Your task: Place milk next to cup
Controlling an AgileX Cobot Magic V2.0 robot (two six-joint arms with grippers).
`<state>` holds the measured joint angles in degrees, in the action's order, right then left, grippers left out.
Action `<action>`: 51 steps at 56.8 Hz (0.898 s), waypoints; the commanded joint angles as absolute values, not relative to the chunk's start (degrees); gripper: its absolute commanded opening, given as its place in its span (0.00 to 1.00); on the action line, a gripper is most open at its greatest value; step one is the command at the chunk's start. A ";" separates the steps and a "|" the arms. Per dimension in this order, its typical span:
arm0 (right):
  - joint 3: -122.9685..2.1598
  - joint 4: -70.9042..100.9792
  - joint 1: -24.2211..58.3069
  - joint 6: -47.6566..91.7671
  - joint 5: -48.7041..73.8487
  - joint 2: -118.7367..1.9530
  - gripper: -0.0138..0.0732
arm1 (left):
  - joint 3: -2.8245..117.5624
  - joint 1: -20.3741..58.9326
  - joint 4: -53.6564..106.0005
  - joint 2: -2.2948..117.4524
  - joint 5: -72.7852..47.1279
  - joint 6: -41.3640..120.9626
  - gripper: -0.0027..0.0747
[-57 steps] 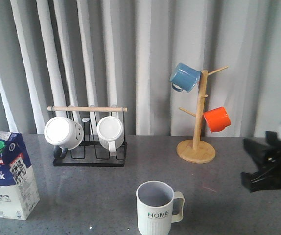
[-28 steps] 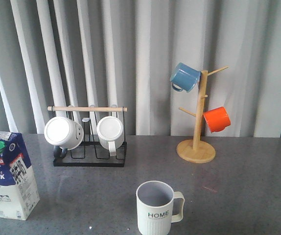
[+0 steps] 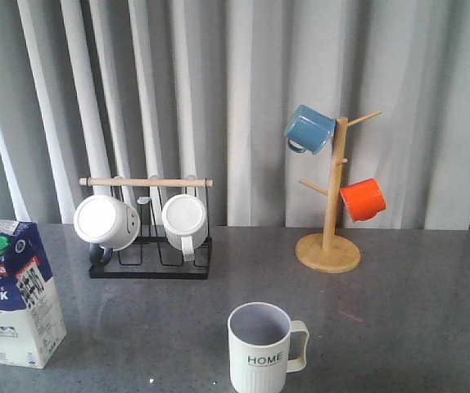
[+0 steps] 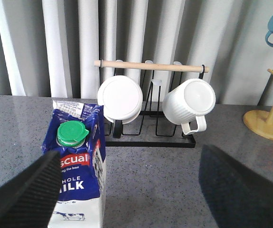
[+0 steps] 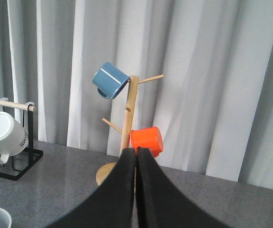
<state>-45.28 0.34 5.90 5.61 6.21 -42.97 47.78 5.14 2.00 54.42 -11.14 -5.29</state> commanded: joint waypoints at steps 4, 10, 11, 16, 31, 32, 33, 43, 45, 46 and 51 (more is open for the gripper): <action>-47.13 0.00 5.50 5.70 2.53 -42.67 0.15 | 49.73 5.28 2.39 54.02 -3.66 -5.38 0.77; -47.13 0.00 5.50 5.70 2.53 -42.67 0.15 | 49.73 5.28 2.39 54.02 -1.23 -5.37 0.77; -47.13 0.00 5.50 5.70 2.53 -42.67 0.15 | 49.73 5.28 2.39 54.02 -0.99 -5.27 0.77; -47.13 0.00 5.50 5.70 2.53 -42.67 0.15 | 49.73 5.28 1.47 54.02 1.93 -5.09 0.77; -47.13 0.00 5.50 5.70 2.53 -42.67 0.15 | 58.30 4.63 -1.04 61.79 0.53 -5.77 0.82; -47.13 0.00 5.50 5.70 2.53 -42.67 0.15 | 59.11 4.49 -0.99 62.38 0.00 -5.78 0.82; -47.13 0.00 5.50 5.70 2.53 -42.67 0.15 | 60.32 4.17 -0.99 63.34 -1.49 -5.78 0.83; -47.13 0.00 5.50 5.70 2.53 -42.67 0.15 | 69.26 0.32 -1.13 70.91 -7.81 -5.60 0.89; -47.13 0.00 5.50 5.70 2.53 -42.67 0.15 | 70.24 -0.61 -1.13 71.98 -7.72 -5.60 0.89; -47.13 0.00 5.50 5.70 2.53 -42.67 0.15 | 70.70 -1.11 -1.07 72.58 -7.65 -5.68 0.88; -47.13 0.00 5.50 5.70 2.53 -42.67 0.15 | 71.90 -2.07 -0.65 74.88 -6.62 -5.71 0.88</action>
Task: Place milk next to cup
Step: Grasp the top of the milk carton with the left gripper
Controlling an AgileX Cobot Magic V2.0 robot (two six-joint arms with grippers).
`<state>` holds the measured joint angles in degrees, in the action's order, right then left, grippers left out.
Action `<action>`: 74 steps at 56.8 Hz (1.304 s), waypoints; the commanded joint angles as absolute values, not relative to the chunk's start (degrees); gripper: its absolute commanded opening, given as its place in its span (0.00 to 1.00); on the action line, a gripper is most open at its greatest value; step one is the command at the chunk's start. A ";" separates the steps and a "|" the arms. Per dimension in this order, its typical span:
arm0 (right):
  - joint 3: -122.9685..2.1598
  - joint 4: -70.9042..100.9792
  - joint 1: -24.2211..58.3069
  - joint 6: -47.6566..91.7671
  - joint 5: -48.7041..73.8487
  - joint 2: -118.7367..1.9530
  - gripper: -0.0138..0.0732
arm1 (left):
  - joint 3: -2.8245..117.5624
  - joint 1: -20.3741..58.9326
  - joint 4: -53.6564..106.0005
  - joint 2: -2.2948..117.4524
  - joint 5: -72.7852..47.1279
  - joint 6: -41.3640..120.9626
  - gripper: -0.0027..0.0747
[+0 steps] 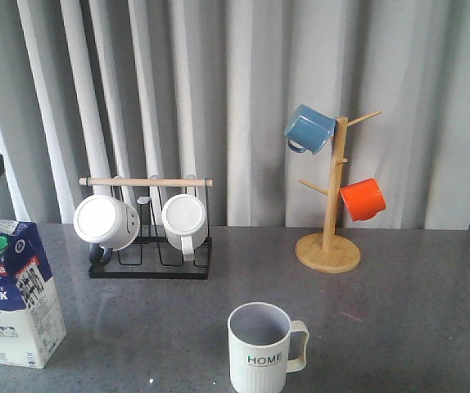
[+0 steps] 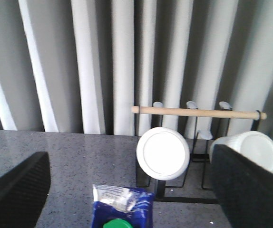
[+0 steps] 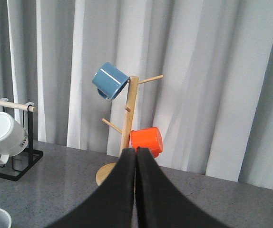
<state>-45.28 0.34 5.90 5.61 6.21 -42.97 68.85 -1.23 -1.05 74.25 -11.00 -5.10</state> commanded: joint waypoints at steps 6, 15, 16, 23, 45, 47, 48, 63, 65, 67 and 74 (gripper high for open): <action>-47.13 0.00 5.50 5.70 2.53 -42.67 0.15 | 71.91 -2.07 -0.65 77.30 -6.54 -5.55 0.87; -47.13 0.00 5.50 5.70 2.53 -42.67 0.15 | 71.91 -2.07 -0.65 81.15 -6.97 -5.55 0.87; -47.13 0.00 5.50 5.70 2.53 -42.67 0.15 | 71.91 -2.07 -0.65 81.40 -7.11 -5.55 0.87; -47.13 0.00 5.50 5.70 2.53 -42.67 0.15 | 71.91 -2.07 -0.65 82.67 -7.94 -5.53 0.87; -47.13 0.00 5.50 5.70 2.53 -42.67 0.15 | 71.91 -2.07 -0.78 84.99 -10.79 -5.11 0.85; -47.13 0.00 5.50 5.70 2.53 -42.67 0.15 | 71.91 -2.07 -0.67 85.16 -10.79 -5.11 0.84; -47.13 0.00 5.50 5.70 2.53 -42.67 0.15 | 71.91 -2.07 -0.66 85.17 -10.79 -5.11 0.84; -47.13 0.00 5.50 5.70 2.53 -42.67 0.15 | 71.91 -2.07 -0.66 86.94 -11.35 -5.11 0.81; -47.13 0.00 5.50 5.70 2.53 -42.67 0.15 | 71.91 -2.07 -0.66 87.09 -11.35 -5.11 0.80; -47.13 0.00 5.50 5.70 2.53 -42.67 0.15 | 71.91 -2.07 -0.66 87.23 -11.35 -5.11 0.79; -47.13 0.00 5.50 5.70 2.53 -42.67 0.15 | 71.91 -2.07 -0.66 88.12 -11.47 -5.11 0.73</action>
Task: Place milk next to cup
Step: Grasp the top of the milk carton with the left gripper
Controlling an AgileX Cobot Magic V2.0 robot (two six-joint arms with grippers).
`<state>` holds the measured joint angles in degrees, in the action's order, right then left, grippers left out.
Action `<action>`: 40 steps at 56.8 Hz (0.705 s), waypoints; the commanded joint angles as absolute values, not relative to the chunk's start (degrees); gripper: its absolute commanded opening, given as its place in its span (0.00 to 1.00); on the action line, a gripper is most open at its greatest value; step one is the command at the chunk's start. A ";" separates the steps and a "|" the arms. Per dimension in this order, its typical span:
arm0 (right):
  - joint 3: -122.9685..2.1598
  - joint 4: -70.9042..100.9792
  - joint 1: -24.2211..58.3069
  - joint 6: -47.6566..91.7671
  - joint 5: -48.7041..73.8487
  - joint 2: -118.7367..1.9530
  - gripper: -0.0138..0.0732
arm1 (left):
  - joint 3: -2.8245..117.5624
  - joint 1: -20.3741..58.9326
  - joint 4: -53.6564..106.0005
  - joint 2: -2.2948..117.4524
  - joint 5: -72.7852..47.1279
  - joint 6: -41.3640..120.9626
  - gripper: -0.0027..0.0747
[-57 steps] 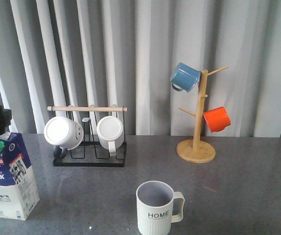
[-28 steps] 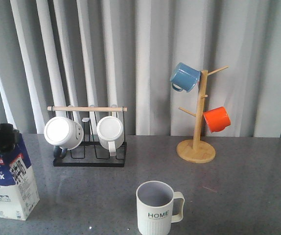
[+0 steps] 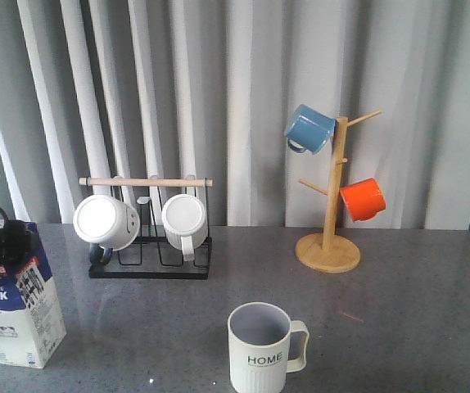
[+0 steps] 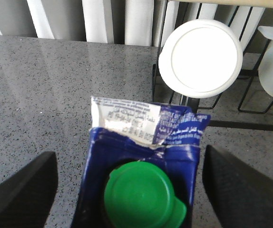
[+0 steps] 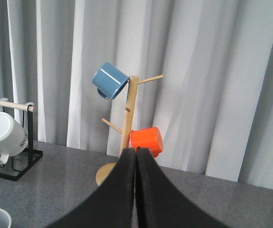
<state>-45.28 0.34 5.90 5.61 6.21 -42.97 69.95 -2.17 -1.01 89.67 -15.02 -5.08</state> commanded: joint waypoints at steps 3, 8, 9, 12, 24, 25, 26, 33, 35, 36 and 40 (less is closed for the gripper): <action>-47.13 0.00 5.50 5.70 2.53 -42.67 0.15 | 71.91 -2.07 -0.66 88.42 -11.52 -5.11 0.70; -47.13 0.00 5.50 5.70 2.53 -42.67 0.15 | 71.91 -2.07 -0.62 88.69 -11.52 -5.11 0.62; -47.13 0.00 5.50 5.70 2.53 -42.67 0.15 | 71.91 -2.07 -0.62 88.69 -11.52 -5.11 0.60; -47.13 0.00 5.50 5.70 2.53 -42.67 0.15 | 71.91 -2.07 -0.62 88.69 -11.52 -5.11 0.54; -47.13 0.00 5.50 5.70 2.53 -42.67 0.15 | 71.91 -2.07 -0.62 88.69 -11.00 -5.11 0.33; -47.13 0.00 5.50 5.70 2.53 -42.67 0.15 | 71.91 -2.07 -0.62 88.55 -11.00 -5.11 0.32; -47.13 0.00 5.50 5.70 2.53 -42.67 0.15 | 71.91 -2.07 -0.62 88.46 -11.10 -5.11 0.30; -47.13 0.00 5.50 5.70 2.53 -42.67 0.15 | 71.91 -2.07 -0.62 85.87 -11.46 -5.11 0.24; -47.13 0.00 5.50 5.70 2.53 -42.67 0.15 | 71.91 -2.07 -0.62 84.75 -11.40 -5.11 0.23; -47.13 0.00 5.50 5.70 2.53 -42.67 0.15 | 71.91 -2.07 -0.62 84.25 -11.40 -5.11 0.23; -47.13 0.00 5.50 5.70 2.53 -42.67 0.15 | 71.91 -2.07 -0.55 81.50 -11.27 -5.52 0.22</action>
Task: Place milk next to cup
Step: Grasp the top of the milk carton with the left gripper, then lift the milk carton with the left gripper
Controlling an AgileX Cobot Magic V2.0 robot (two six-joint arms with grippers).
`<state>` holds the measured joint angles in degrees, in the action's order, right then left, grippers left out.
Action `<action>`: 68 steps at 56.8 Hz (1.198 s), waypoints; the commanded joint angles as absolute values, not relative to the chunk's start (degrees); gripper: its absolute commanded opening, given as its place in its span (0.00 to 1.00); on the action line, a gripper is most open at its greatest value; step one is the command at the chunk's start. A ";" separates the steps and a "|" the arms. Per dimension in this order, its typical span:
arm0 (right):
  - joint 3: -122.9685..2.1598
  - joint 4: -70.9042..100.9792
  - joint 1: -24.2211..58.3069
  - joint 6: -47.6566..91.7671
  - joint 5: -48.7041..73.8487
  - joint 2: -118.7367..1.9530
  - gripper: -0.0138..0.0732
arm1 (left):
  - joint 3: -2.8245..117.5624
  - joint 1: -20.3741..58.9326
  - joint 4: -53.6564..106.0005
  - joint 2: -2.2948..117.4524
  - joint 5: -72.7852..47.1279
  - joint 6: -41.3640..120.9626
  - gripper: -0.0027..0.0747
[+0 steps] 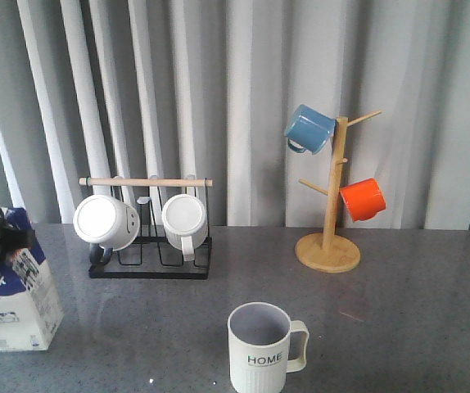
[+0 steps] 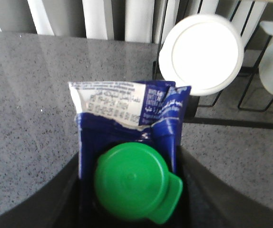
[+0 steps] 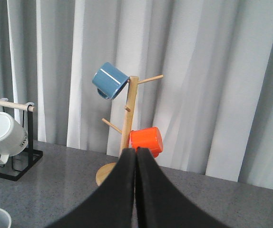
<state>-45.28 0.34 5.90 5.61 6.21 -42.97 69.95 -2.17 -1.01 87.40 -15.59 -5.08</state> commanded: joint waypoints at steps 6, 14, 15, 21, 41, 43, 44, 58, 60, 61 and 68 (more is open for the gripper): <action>-47.13 0.00 5.50 5.70 2.53 -42.67 0.15 | 71.91 -2.07 -0.41 77.17 -11.73 -5.77 0.22; -47.13 0.00 5.50 5.70 2.53 -42.67 0.15 | 71.91 -2.07 3.24 70.71 -16.19 -5.77 0.22; -47.13 0.00 5.50 5.70 2.53 -42.67 0.15 | 71.91 -2.07 3.76 70.11 -16.74 -5.77 0.22; -47.13 0.00 5.50 5.70 2.53 -42.67 0.15 | 71.91 -2.07 5.62 66.01 -20.40 -5.77 0.22; -47.13 0.00 5.50 5.70 2.53 -42.67 0.15 | 71.71 -2.07 5.42 60.32 -21.83 -5.72 0.22; -47.13 0.00 5.50 5.70 2.53 -42.67 0.15 | 71.71 -2.07 5.42 60.32 -21.83 -5.72 0.22; -47.13 0.00 5.50 5.70 2.53 -42.67 0.15 | 71.71 -2.07 5.42 60.32 -21.83 -5.72 0.22; -47.13 0.00 5.50 5.70 2.53 -42.67 0.15 | 71.71 -2.07 5.42 60.44 -21.85 -5.72 0.22; -47.13 0.00 5.50 5.70 2.53 -42.67 0.15 | 71.71 -2.07 5.42 60.44 -21.85 -5.72 0.22; -47.13 0.00 5.50 5.70 2.53 -42.67 0.15 | 71.71 -2.07 5.42 60.45 -21.85 -5.65 0.22; -47.13 0.00 5.50 5.70 2.53 -42.67 0.15 | 71.71 -0.86 8.11 59.81 -22.95 -5.36 0.22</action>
<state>-45.28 0.34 5.90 5.61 6.21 -42.97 69.95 -2.17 5.07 61.13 -26.31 -5.19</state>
